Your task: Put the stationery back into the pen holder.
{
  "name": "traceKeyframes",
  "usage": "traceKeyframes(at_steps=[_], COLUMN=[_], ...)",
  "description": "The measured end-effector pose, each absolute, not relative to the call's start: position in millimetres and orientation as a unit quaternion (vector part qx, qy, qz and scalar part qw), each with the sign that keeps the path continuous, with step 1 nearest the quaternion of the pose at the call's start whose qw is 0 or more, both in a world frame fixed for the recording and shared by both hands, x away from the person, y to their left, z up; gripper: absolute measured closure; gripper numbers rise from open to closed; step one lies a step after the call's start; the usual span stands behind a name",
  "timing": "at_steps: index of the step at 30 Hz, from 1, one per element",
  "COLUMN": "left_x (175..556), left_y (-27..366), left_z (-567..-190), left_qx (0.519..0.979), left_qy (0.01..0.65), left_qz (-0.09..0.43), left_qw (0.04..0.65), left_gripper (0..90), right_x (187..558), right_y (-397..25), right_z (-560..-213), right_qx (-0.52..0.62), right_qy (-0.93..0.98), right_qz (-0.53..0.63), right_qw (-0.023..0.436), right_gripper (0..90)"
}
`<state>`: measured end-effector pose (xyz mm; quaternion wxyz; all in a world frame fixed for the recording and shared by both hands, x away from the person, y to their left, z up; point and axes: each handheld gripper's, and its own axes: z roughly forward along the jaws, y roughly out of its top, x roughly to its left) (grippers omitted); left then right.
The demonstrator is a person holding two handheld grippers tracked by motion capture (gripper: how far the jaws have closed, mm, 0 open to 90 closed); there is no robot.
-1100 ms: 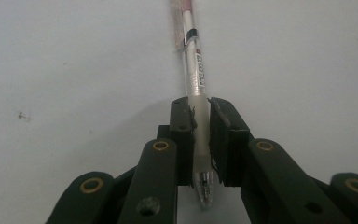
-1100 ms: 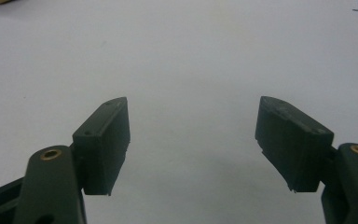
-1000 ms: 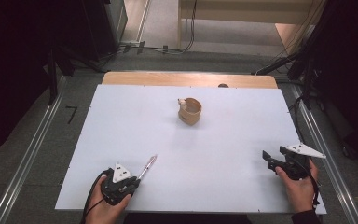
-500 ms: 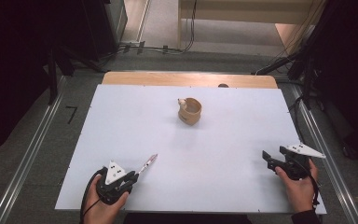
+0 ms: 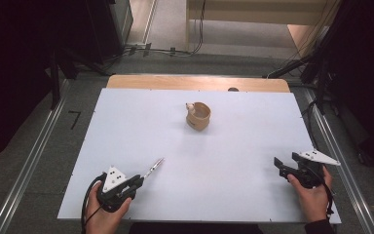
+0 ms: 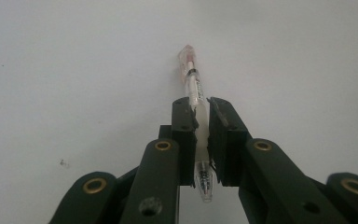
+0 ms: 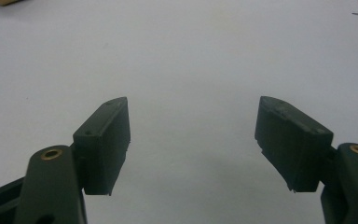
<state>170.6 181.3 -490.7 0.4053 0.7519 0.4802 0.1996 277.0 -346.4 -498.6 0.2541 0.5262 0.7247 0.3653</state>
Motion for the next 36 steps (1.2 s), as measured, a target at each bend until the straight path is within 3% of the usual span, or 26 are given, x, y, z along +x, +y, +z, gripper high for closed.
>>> traceKeyframes(at_steps=[19, 36], left_x=[190, 246], left_y=[168, 138], left_z=[-476, -461], left_qx=[0.747, 0.764], left_qy=[0.463, 0.443], left_qz=[0.195, 0.160], left_qw=[0.435, 0.441], left_gripper=[81.8, 81.8], right_x=[271, 278], right_y=[-323, -289], right_z=[-482, -468], right_qx=[0.466, 0.404], right_qy=[0.743, 0.772], right_qz=[0.391, 0.404], right_qw=[0.278, 0.278], right_gripper=[25.4, 25.4])
